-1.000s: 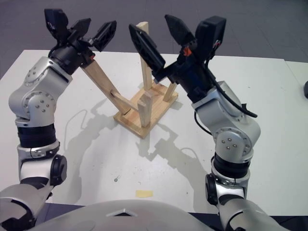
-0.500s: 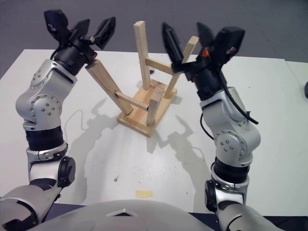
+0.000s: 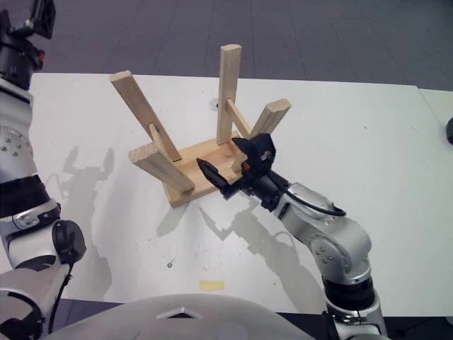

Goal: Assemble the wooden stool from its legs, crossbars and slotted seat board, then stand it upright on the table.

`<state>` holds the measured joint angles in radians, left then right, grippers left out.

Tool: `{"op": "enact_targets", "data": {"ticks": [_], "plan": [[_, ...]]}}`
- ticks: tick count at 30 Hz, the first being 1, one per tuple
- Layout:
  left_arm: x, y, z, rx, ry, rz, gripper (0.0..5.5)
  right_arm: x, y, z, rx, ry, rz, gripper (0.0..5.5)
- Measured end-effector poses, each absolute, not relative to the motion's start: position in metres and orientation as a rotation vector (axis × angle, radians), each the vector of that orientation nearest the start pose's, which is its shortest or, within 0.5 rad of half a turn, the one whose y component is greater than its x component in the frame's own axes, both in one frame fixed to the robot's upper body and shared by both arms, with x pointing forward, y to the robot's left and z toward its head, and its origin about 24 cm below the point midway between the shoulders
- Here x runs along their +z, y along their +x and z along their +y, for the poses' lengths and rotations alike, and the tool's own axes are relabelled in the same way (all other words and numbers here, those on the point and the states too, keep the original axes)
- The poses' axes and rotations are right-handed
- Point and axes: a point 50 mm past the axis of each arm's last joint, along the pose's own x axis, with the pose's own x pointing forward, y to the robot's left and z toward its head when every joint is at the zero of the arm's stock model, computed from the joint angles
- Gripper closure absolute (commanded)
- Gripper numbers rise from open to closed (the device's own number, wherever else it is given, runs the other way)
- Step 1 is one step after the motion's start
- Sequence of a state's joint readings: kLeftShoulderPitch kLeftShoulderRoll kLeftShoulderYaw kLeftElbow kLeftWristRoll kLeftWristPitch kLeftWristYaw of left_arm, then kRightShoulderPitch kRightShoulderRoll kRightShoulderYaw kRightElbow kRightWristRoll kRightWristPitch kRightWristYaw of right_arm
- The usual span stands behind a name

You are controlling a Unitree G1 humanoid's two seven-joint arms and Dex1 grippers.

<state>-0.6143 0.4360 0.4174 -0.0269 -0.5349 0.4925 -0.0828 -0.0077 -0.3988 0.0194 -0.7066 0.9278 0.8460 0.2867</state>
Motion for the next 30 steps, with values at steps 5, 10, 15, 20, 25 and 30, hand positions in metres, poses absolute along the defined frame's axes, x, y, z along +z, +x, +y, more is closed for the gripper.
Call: {"op": "enact_targets", "data": {"ticks": [5,10,15,20,25,30], "plan": [[0.175,0.299,0.286,-0.054,-0.024,-0.049,0.13,0.085,0.175,-0.17,0.851,0.337,0.519,0.1],[0.118,0.253,0.289,-0.37,0.039,0.316,0.13,0.092,0.214,-0.218,0.586,0.256,0.352,0.1],[0.105,0.213,0.258,-0.841,-0.035,0.589,0.13,0.117,0.238,-0.196,0.835,0.293,0.201,0.1],[0.116,0.214,0.219,-1.095,-0.081,0.586,0.13,0.109,0.261,-0.192,0.895,0.285,0.205,0.1],[0.116,0.231,0.189,-1.099,-0.105,0.48,0.13,0.11,0.265,-0.185,0.978,0.271,0.198,0.1],[0.108,0.236,0.182,-1.059,-0.06,0.473,0.13,0.101,0.238,-0.183,1.107,0.316,0.308,0.1]]}}
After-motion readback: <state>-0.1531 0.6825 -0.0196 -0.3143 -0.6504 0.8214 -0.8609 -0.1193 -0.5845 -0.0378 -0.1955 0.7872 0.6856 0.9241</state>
